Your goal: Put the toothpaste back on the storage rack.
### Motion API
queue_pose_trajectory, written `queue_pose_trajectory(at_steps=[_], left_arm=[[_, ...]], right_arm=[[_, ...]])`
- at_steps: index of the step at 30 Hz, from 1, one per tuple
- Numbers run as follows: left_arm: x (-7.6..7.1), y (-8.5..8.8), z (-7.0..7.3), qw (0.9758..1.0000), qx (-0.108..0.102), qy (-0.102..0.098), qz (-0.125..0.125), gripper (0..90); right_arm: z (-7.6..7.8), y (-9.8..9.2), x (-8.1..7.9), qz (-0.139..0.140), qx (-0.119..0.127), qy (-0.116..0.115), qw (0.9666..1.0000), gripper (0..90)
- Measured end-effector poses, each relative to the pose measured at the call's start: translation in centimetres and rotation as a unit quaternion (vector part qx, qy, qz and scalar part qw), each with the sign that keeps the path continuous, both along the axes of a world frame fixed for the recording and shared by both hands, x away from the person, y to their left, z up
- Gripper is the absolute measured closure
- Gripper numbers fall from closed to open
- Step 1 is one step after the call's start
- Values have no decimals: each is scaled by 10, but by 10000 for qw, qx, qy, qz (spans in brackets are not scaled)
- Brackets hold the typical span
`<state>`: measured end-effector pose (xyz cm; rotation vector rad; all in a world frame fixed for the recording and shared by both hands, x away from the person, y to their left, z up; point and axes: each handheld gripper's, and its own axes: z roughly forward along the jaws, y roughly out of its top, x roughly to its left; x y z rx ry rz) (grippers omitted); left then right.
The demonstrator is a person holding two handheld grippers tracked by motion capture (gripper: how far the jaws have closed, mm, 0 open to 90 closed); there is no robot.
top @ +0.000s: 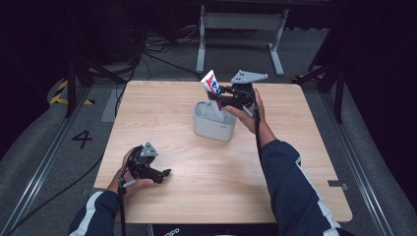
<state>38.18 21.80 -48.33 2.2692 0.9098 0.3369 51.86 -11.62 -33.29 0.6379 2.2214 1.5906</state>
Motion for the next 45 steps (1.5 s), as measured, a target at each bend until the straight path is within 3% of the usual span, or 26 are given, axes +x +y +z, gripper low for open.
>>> queue_pose_trajectory(at_steps=[9, 26, 45], left_arm=[[0, 0, 0, 10000, 8, -2, -2, 12], [0, 0, 0, 10000, -13, -6, 11, 12], [0, 0, 0, 10000, 0, -6, 3, 12]], right_arm=[[-8, 5, 5, 39, 7, 80, 10000, 626], [-25, 10, 10, 56, -200, 257, 9995, 621], [-37, 3, 2, 122, -712, 374, 9967, 610]])
